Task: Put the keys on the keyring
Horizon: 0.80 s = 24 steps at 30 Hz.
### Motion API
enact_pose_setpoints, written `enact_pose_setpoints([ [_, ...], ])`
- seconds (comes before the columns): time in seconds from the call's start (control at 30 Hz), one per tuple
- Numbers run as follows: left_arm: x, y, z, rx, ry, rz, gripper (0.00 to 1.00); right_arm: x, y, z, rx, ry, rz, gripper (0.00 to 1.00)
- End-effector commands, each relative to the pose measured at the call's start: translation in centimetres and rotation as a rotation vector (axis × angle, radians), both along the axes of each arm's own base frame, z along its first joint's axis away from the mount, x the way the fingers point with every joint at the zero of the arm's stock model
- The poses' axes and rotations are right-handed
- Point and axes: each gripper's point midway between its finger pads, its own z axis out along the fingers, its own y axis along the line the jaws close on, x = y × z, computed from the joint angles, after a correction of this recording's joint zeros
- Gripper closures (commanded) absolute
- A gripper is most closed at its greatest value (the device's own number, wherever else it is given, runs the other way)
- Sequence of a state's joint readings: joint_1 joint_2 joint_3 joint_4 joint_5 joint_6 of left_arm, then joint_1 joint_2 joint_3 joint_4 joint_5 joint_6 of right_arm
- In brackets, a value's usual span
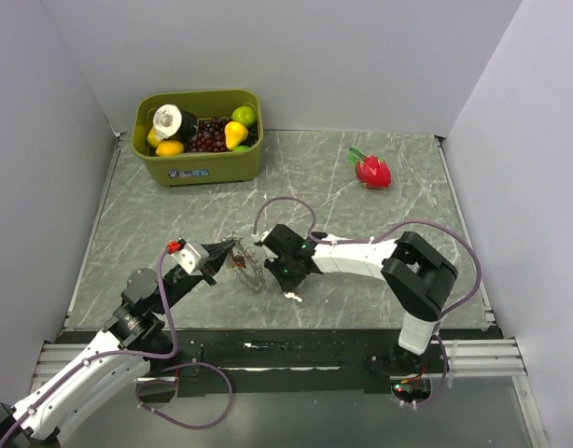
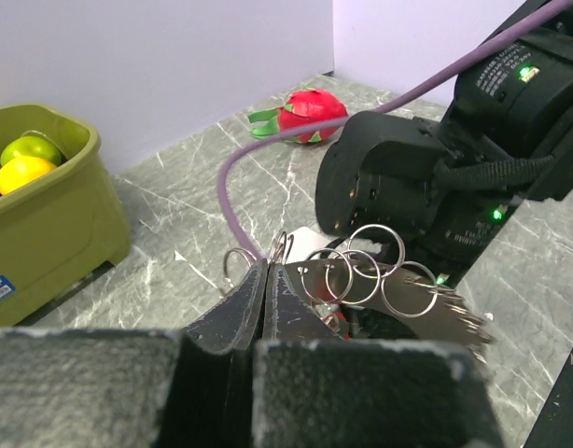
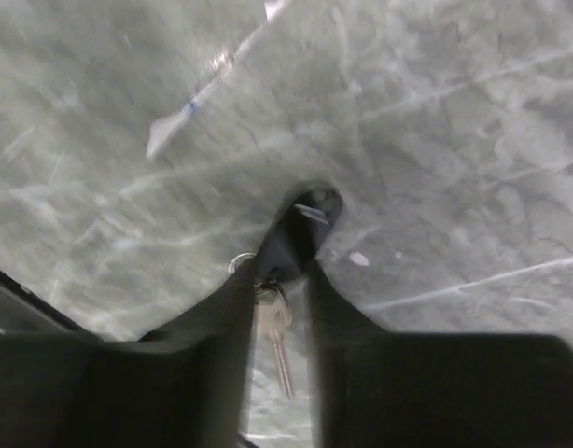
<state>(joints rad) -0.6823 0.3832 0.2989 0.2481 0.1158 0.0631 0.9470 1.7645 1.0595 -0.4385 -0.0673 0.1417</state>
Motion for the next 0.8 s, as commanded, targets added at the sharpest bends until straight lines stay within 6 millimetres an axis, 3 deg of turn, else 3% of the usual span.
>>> enact_pose_setpoints([
  [0.0, -0.4, 0.3, 3.7, -0.079, -0.079, 0.003, 0.99, 0.6, -0.5, -1.5, -0.105, -0.066, -0.021, 0.88],
  [0.03, -0.4, 0.3, 3.7, -0.080, -0.081, 0.001, 0.99, 0.7, -0.5, -1.1, -0.098, -0.073, -0.025, 0.95],
  [0.13, -0.4, 0.4, 3.8, -0.081, -0.083, 0.006, 0.99, 0.9, -0.5, 0.2, -0.063, -0.103, -0.032, 1.00],
  [0.43, 0.1, 1.5, 3.8, -0.097, -0.070, 0.070, 0.99, 1.8, -0.7, 3.0, 0.071, -0.109, -0.091, 1.00],
  [0.57, 0.3, 2.0, 3.5, -0.105, -0.052, 0.101, 0.99, 1.1, -0.2, 3.9, 0.125, -0.102, -0.057, 1.00],
  [0.63, 0.6, 2.7, 3.6, -0.120, -0.049, 0.139, 0.99, 0.9, 0.3, 4.3, 0.159, -0.094, -0.043, 0.94],
  [0.67, 0.7, 2.9, 3.5, -0.126, -0.044, 0.153, 0.99, 0.3, 0.6, 4.1, 0.178, -0.067, -0.023, 0.87],
  [0.7, 0.7, 3.0, 3.5, -0.130, -0.045, 0.157, 0.99, 0.1, 1.0, 4.0, 0.196, -0.055, -0.010, 0.72],
  [0.77, 0.7, 3.1, 3.4, -0.132, -0.045, 0.161, 0.99, -0.3, 1.5, 3.8, 0.214, -0.030, 0.007, 0.62],
])
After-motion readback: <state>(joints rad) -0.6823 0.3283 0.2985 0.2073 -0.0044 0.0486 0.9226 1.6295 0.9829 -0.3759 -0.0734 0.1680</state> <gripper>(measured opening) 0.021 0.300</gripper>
